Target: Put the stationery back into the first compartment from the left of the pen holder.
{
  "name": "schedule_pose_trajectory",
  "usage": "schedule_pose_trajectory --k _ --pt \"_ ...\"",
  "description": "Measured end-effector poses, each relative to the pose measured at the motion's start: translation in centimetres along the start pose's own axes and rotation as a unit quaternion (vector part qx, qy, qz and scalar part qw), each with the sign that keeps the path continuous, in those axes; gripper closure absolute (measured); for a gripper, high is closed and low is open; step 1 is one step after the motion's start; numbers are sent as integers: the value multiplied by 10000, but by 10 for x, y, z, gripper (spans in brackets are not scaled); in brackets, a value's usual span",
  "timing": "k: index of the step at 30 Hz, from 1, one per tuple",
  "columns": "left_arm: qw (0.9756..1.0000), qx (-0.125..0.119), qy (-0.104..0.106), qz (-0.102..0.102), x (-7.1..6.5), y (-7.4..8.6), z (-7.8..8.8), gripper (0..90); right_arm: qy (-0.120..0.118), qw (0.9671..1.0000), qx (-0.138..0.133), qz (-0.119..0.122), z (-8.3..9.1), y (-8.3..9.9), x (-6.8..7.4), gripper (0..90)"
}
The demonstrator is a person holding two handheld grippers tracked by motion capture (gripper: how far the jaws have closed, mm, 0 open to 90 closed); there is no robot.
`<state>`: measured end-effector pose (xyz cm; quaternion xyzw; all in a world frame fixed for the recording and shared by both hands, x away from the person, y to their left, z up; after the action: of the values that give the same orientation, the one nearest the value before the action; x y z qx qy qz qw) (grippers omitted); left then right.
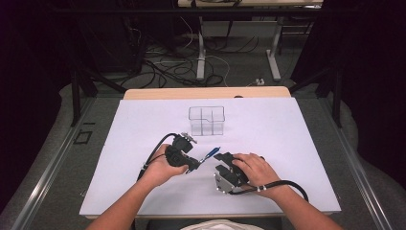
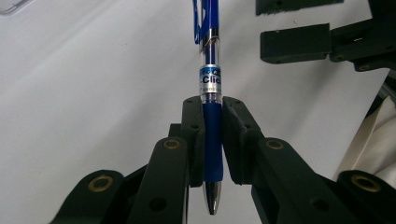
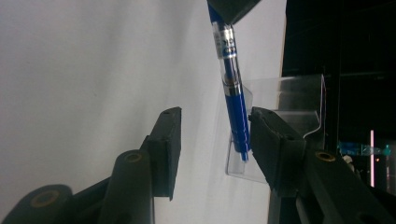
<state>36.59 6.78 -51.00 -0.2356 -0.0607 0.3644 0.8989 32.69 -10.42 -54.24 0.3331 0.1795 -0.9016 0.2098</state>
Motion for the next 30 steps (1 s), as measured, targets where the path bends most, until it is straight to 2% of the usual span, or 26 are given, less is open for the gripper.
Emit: schedule_pose_trajectory --k 1,3,4,5,6,7,8,9,13,15,21,30 --pt "10000 14 2 -33 -1 0 0 796 110 9999 -21 122 -1 -1 0 553" --pt "9999 43 -3 -124 -3 -1 0 796 83 9997 -17 223 -2 -3 1 562" --pt "10000 40 34 -54 -5 0 -1 796 48 9997 -31 258 -3 -4 2 567" --pt "9999 64 41 -85 -7 -1 -2 796 -41 9994 47 330 -3 -5 3 582" --pt "9999 59 50 -102 -8 -1 -3 796 -41 9994 47 330 -3 -5 3 582" --pt "9999 67 58 -127 -9 -1 -3 796 63 9993 4 369 -5 -6 3 585" --pt "9999 75 84 -109 -11 -1 -4 796 -82 9992 121 383 -4 -6 4 590" --pt "9999 68 92 -128 -12 -2 -4 796 42 9990 32 442 -6 -6 4 596" --pt "9997 105 147 -192 -17 -3 -6 796 -85 9987 131 476 -7 -8 6 621" --pt "9996 129 174 -206 -19 -3 -7 796 -35 9983 105 573 -8 -9 5 638" --pt "9993 121 271 -215 -23 -4 -8 796 -30 9978 193 636 -8 -9 5 692" --pt "9991 118 287 -273 -28 -5 -8 796 -9 9966 304 764 -11 -10 5 746"
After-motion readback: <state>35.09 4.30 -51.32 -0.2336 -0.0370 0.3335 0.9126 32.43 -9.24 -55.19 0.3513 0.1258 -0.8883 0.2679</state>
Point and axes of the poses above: each handheld gripper's, and its own axes: z roughly backward along the jaws, y roughly out of its underside, x roughly to its left, the point moved 3 cm from there along -z, roughly forward along the jaws, and after that the axes turned 12 degrees about -y, right-handed, at the moved point
